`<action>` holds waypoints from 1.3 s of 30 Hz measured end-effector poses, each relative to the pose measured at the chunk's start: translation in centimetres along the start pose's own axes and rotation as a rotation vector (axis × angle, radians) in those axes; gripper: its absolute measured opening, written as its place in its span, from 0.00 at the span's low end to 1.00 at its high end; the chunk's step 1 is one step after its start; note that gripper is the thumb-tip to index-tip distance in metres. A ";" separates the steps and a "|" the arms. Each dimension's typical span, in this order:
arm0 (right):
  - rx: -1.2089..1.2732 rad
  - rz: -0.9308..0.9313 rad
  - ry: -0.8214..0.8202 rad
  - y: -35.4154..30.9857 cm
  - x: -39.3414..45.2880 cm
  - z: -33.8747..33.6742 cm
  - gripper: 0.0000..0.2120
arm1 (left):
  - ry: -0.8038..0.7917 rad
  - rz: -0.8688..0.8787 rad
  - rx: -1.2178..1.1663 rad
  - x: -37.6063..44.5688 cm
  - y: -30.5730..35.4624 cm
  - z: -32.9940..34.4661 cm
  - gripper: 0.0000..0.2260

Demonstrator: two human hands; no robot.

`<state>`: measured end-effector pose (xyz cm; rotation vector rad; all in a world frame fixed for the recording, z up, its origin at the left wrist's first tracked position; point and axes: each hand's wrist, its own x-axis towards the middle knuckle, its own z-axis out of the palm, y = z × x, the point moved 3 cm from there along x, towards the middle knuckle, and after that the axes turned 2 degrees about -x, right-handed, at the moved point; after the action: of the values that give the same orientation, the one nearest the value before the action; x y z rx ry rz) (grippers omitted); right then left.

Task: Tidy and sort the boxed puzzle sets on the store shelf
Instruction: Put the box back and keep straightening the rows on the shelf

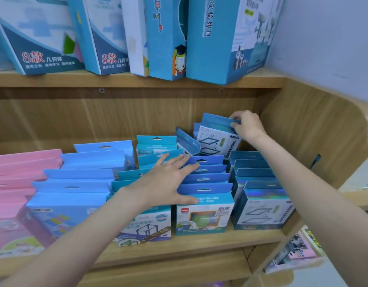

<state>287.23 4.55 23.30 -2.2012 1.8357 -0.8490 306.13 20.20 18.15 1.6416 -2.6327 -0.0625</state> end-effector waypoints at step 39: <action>-0.493 0.025 -0.122 1.5 -2.1 -1.8 0.14 | 0.099 -0.049 -0.194 -0.1 -1.4 0.0 0.27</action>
<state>284.86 6.64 23.45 -2.4221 2.1833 -0.2613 307.38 19.68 18.08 1.6019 -2.4277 -0.2244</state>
